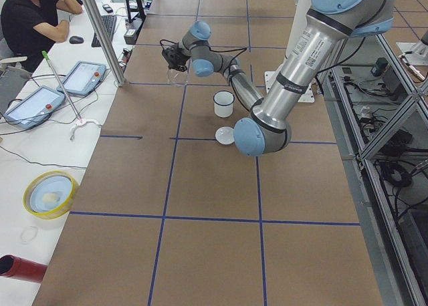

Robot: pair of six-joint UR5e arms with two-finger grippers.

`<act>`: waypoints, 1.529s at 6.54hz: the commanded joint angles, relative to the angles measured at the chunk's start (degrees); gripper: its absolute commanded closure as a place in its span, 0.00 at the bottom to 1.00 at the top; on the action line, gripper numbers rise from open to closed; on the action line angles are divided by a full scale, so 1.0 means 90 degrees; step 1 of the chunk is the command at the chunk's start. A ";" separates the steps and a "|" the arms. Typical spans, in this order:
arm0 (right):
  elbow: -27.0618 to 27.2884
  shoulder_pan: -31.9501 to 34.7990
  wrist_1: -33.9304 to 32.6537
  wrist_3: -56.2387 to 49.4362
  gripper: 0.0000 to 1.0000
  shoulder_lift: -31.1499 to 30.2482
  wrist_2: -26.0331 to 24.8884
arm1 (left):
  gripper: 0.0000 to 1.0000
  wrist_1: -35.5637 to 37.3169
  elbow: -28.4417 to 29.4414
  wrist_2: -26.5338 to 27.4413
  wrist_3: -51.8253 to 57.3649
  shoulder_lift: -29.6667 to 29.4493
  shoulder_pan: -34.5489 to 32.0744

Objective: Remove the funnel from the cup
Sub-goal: 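Lift the funnel out of the mug with the left gripper, then set the funnel down farther from the robot and open the left gripper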

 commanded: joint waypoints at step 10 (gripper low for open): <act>0.0004 0.0000 0.0000 0.0000 0.00 0.0000 0.0000 | 1.00 -0.3765 0.2620 0.1302 -0.0857 0.0346 0.0529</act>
